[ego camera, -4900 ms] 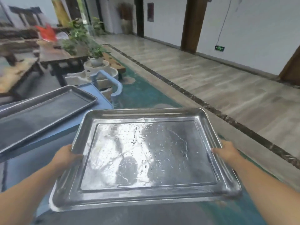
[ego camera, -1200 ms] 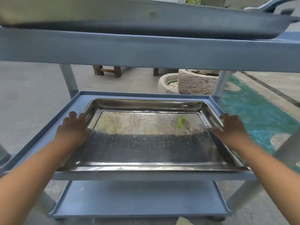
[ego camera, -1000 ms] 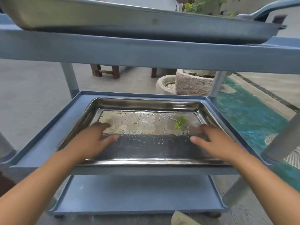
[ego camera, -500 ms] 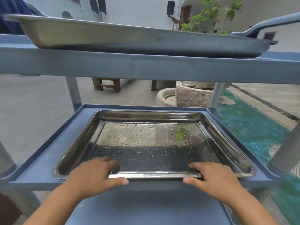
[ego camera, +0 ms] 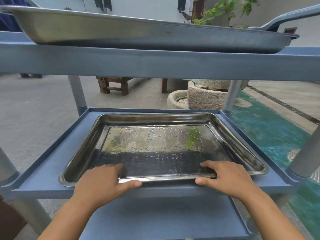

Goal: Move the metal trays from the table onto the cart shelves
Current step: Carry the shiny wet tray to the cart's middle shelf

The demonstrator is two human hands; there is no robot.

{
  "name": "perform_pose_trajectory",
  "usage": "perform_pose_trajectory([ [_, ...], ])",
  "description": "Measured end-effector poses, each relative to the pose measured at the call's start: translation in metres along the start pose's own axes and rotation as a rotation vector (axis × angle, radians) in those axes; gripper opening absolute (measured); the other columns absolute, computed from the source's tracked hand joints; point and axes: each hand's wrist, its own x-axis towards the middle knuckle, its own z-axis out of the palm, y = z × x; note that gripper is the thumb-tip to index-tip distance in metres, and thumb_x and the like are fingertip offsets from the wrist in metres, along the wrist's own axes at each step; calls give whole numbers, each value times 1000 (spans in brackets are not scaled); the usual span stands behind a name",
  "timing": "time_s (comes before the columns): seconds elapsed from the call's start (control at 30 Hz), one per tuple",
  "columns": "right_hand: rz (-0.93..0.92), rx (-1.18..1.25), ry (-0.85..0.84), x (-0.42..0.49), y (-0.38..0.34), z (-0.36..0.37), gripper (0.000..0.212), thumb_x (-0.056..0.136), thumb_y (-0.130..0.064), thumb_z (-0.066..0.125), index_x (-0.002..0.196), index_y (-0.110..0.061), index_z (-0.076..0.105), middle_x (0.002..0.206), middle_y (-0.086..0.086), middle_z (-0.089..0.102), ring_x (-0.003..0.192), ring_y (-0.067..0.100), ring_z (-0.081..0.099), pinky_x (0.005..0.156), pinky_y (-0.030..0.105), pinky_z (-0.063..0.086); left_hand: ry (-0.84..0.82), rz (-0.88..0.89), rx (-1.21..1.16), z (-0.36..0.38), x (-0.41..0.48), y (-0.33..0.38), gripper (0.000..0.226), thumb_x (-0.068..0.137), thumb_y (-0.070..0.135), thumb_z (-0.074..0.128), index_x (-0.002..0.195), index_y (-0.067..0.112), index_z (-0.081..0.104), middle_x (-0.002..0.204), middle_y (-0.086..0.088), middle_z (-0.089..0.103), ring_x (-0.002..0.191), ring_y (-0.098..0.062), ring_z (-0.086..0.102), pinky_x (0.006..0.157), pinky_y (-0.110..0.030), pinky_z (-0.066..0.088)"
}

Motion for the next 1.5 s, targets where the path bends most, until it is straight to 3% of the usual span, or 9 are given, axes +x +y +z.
perform_pose_trajectory([
  [0.3,-49,22,-16,30,16,1,98,46,-105,21,122,-52,52,117,-21,67,108,10,63,73,29,41,-1,-74,-23,4,7,12,95,50,105,8,95,36,56,84,10,60,79,-15,59,63,-33,45],
  [0.5,-77,29,0,46,26,3,97,47,-105,22,121,-52,51,116,-20,67,107,11,63,77,30,47,18,-97,-15,10,10,24,100,52,103,3,99,35,59,96,11,66,86,-16,64,68,-34,49],
  [0.7,-116,20,-11,60,35,4,94,50,-103,23,121,-51,51,109,-22,66,102,11,63,70,28,41,-5,-117,-10,12,15,34,99,56,101,3,102,34,60,101,9,65,91,-19,65,71,-35,51],
  [0.83,-142,3,3,66,37,6,86,50,-102,22,112,-51,52,97,-23,62,97,10,62,67,28,39,-2,-120,4,15,16,38,100,57,100,0,102,32,59,103,9,66,93,-20,65,70,-36,50],
  [1.1,-175,-11,7,77,44,7,72,57,-96,30,104,-47,55,92,-24,62,90,8,62,71,28,46,5,-122,29,17,19,45,98,59,98,-1,98,29,56,101,6,65,91,-22,64,65,-35,45],
  [1.5,-168,2,10,82,47,9,76,56,-97,29,105,-46,55,85,-23,59,91,10,63,73,29,46,4,-132,47,20,20,48,89,61,98,-1,90,30,49,95,8,65,88,-21,64,61,-34,42],
])
